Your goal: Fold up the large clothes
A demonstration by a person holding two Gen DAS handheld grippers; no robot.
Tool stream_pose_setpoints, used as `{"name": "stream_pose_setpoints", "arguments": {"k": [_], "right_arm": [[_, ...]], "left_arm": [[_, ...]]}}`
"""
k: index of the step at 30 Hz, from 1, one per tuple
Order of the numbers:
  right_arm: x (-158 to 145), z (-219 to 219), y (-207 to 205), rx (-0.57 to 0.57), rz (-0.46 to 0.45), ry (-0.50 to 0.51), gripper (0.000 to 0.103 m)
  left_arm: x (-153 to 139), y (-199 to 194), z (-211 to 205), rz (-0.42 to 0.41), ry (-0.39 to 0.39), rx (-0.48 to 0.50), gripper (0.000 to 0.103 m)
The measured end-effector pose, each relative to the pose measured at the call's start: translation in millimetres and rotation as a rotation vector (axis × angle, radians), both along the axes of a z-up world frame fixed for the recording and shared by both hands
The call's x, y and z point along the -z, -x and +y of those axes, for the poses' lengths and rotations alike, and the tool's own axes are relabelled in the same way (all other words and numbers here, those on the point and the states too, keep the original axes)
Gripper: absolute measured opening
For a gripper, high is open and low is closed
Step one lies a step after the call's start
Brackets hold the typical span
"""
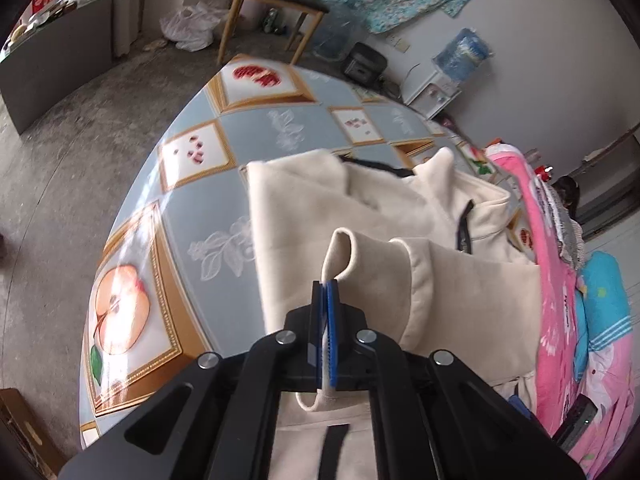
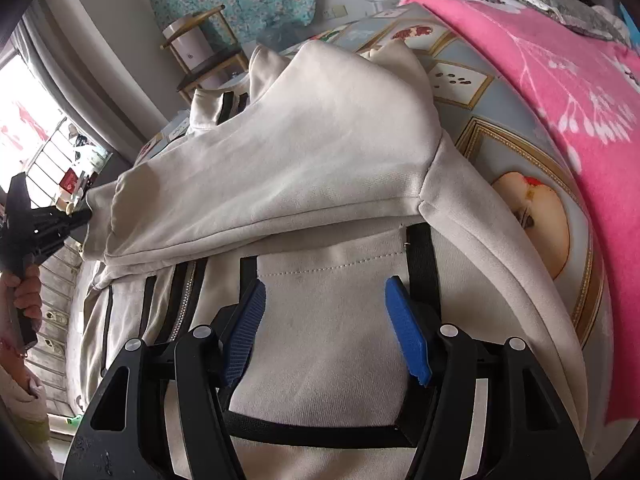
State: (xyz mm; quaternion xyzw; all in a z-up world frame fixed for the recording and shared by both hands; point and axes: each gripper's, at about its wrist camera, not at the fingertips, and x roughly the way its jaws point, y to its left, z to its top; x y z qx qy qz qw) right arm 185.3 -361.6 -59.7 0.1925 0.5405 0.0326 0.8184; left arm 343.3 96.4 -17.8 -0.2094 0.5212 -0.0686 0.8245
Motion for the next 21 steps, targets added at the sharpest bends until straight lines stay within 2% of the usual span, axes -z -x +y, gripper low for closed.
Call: {"name": "stream_pose_setpoints", "arguments": {"k": [4,7,9,13,16,21], "right_arm": [[-8,-2,2,0.002,0.000,0.043,0.060],[-27,-13,7,0.006,-0.030,0.043,0.060],[-44,-27,6,0.019,-0.075,0.002,0.060],[-64,-67,-30,0.079,-0.112,-0.028,0.060],[-45,-100,-78,0.133,-0.052,-0.085,0.062],[-2,-131,-151,0.195,0.058,-0.066,0.055]], "left_arm": [[25,2,1,0.023,-0.018,-0.009,0.002],[20,6,0,-0.002,-0.039,0.001,0.002],[17,8,-1,-0.012,-0.060,0.014,0.002],[18,6,-6,-0.008,-0.110,0.033,0.002],[22,6,-9,0.000,-0.124,0.028,0.002],[22,6,-12,0.000,-0.148,0.027,0.002]]}}
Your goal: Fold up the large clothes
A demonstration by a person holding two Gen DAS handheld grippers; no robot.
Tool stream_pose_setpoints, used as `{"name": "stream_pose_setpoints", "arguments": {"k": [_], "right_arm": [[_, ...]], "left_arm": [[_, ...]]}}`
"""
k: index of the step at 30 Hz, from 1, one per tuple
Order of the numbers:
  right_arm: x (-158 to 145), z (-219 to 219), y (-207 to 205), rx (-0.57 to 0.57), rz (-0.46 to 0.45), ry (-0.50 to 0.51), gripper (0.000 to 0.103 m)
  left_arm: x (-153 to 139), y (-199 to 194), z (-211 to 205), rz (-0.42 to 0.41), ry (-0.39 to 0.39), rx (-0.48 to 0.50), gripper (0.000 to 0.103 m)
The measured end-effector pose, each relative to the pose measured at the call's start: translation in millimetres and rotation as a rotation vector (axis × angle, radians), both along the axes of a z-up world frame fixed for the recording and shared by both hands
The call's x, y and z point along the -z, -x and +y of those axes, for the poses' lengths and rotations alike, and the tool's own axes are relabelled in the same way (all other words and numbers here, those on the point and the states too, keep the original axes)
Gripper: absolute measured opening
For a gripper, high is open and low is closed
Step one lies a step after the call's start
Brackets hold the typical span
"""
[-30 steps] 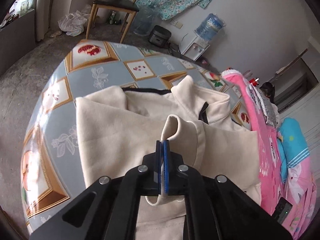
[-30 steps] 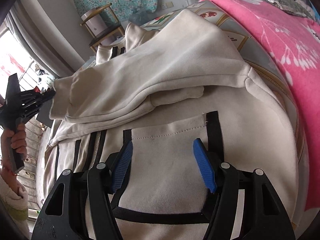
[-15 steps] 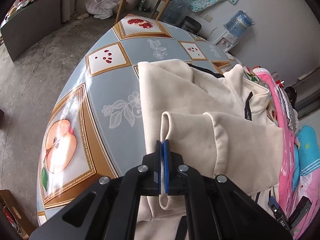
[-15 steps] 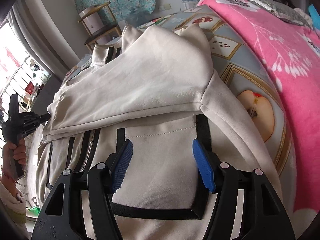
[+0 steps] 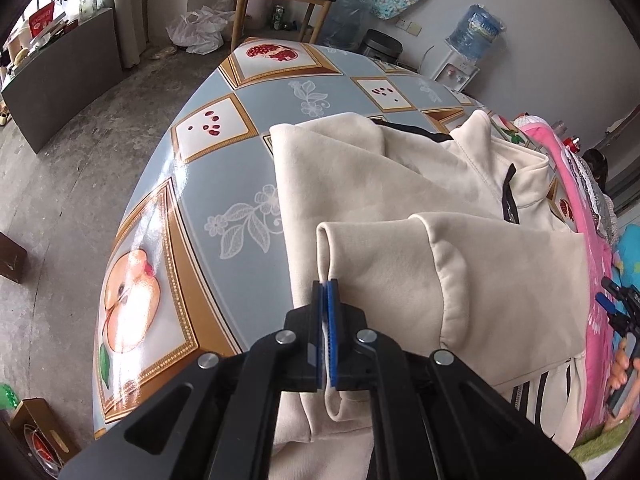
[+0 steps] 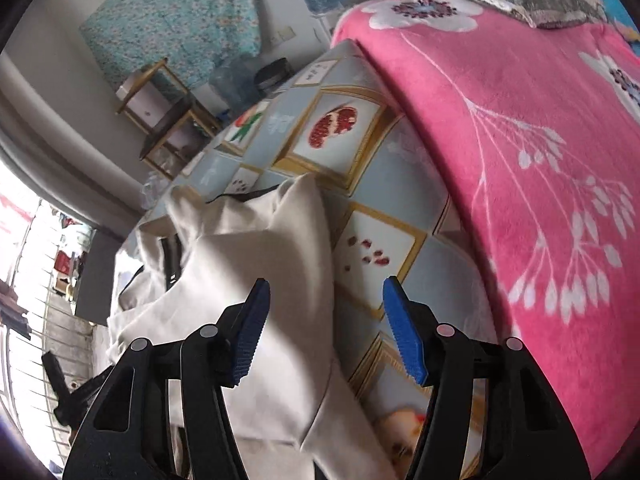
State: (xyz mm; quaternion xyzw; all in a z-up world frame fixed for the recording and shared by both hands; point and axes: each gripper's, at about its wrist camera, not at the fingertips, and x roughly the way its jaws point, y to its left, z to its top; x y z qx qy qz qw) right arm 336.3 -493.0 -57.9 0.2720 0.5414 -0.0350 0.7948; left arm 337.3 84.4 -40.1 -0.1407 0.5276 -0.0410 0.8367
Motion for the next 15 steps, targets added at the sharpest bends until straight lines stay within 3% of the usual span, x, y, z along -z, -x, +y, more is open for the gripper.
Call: {"name": "stream_pose_setpoints", "arguments": {"k": [3,5,7,8,10,15], "right_arm": [[19,0,-24,-0.015,0.034,-0.007,0.050],[24,6,-35,-0.052,0.034,0.000,0.042],[26,14,-40,-0.094,0.032,0.007,0.028],[25,18,-43,-0.116,0.026,0.022,0.008],[12,22,-40,-0.117,-0.022,0.109,0.006],[-7,7,-20,-0.005,-0.108,0.193,0.000]], "left_arm": [[0,-1,-2,-0.001,-0.017,0.006,0.002],[0,0,-4,-0.004,-0.031,0.011,0.002],[0,0,-6,-0.009,-0.046,0.016,0.002],[0,0,-7,-0.012,-0.054,0.020,0.002],[0,0,-8,-0.017,-0.065,0.026,0.002],[-1,1,-9,-0.024,-0.083,0.036,0.002]]}}
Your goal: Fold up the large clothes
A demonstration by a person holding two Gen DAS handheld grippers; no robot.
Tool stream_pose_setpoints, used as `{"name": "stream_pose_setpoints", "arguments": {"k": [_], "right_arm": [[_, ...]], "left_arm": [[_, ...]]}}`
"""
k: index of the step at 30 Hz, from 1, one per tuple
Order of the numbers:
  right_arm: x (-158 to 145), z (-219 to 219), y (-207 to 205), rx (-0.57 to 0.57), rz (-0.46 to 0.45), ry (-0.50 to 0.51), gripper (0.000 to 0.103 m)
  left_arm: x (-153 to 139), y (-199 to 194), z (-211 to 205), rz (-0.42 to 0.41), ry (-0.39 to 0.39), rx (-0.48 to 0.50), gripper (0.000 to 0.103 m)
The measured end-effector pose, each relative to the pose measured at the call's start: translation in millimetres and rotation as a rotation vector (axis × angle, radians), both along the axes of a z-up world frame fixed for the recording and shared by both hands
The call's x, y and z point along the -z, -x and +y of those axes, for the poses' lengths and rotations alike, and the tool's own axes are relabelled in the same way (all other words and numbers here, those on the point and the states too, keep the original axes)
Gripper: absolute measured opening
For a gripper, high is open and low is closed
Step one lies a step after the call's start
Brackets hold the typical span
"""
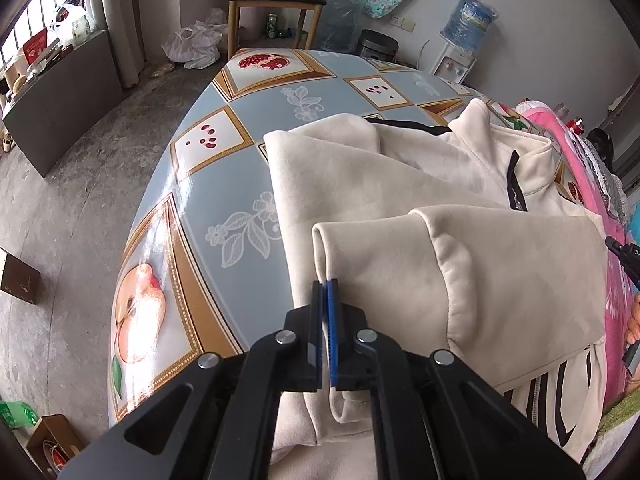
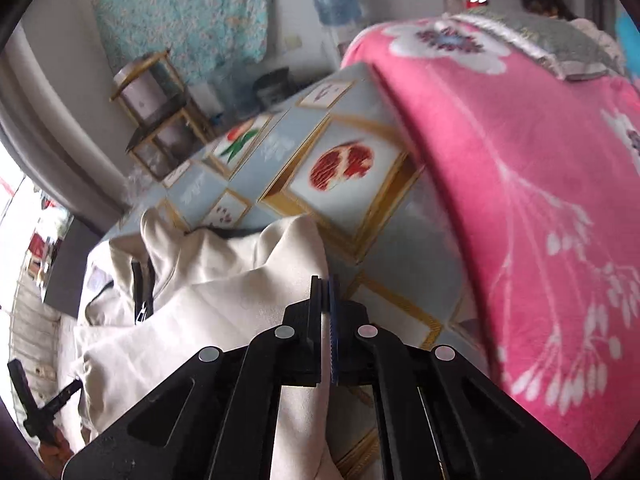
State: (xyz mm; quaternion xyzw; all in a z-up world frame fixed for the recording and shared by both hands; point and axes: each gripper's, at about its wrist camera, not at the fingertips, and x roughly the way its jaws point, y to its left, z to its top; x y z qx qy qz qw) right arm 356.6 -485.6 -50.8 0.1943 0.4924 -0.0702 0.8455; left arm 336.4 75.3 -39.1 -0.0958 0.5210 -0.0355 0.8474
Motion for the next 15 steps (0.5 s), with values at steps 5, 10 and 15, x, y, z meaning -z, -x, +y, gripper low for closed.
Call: {"name": "stream_pose_setpoints", "arguments": {"k": [5,10,15], "right_arm": [[24,-31,2,0.096,0.091,-0.045,0.001],[9,-29,9,0.034,0.011,-0.182,0.033],[-13,-1,10,-0.037,0.006,-0.064,0.048]], "left_arm": [[0,-2,-4,-0.006,-0.030,0.011,0.002],[0,0,-2,-0.015,-0.015,0.006,0.003],[-11,9,2,-0.062,-0.015,-0.001,0.005]]}}
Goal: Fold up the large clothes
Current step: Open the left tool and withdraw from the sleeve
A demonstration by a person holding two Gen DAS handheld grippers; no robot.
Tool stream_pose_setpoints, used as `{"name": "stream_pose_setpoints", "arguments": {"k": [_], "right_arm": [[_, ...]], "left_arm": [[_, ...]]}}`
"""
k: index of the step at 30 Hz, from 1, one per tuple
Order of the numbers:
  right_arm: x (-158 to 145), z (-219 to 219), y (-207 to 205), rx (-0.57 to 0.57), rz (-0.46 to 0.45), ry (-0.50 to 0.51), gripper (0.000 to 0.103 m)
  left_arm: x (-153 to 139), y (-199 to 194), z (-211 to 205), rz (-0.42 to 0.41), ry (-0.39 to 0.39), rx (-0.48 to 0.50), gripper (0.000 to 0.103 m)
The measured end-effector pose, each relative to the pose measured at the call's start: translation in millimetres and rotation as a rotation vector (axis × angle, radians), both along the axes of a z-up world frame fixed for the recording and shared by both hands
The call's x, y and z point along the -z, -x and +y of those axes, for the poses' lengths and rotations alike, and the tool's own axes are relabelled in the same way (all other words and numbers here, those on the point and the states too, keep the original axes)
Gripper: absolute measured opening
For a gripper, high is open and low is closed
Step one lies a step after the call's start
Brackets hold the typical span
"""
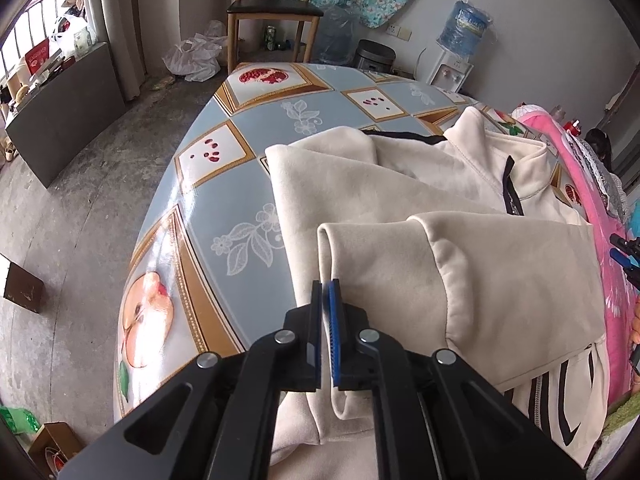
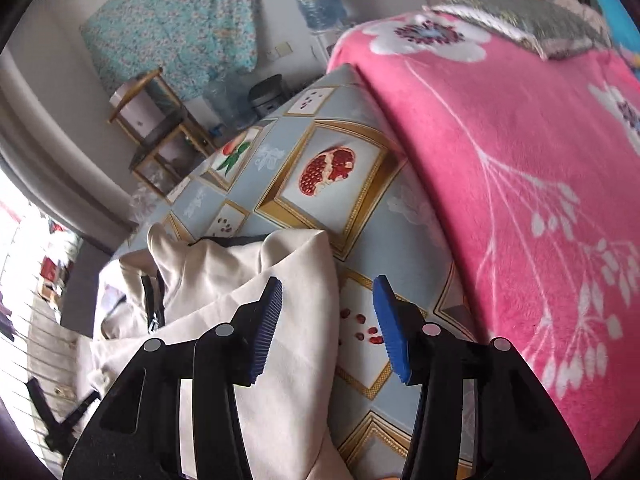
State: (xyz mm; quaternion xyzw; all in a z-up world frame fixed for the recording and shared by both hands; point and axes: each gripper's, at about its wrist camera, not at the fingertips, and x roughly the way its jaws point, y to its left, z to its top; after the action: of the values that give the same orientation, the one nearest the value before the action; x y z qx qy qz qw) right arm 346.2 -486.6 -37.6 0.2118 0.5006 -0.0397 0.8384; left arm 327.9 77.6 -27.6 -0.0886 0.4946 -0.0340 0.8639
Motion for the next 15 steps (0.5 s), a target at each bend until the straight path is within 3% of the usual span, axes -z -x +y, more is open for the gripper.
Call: {"name": "stream_pose_setpoints", "arguments": {"k": [6,9,10,12,15], "right_arm": [[-10,67,36,-0.229,-0.005,0.161,0.048],[9,103,53,-0.327,0.043,0.266,0.050],[20,111,56,-0.345,0.076,0.310,0.050],[41,122,59,-0.364,0.139,0.386,0.051],[33,127,67,-0.345,0.136,0.450,0.055]], "left_arm": [[-27,26,4,-0.107,0.010,0.036,0.013],[-20,28,-17,-0.073,-0.015,0.120,0.022],[-13,28,-25,-0.043,-0.030,0.144,0.030],[9,24,-38,0.033,-0.085,0.165,0.037],[11,30,-40,0.001,-0.107,0.150,0.039]]}}
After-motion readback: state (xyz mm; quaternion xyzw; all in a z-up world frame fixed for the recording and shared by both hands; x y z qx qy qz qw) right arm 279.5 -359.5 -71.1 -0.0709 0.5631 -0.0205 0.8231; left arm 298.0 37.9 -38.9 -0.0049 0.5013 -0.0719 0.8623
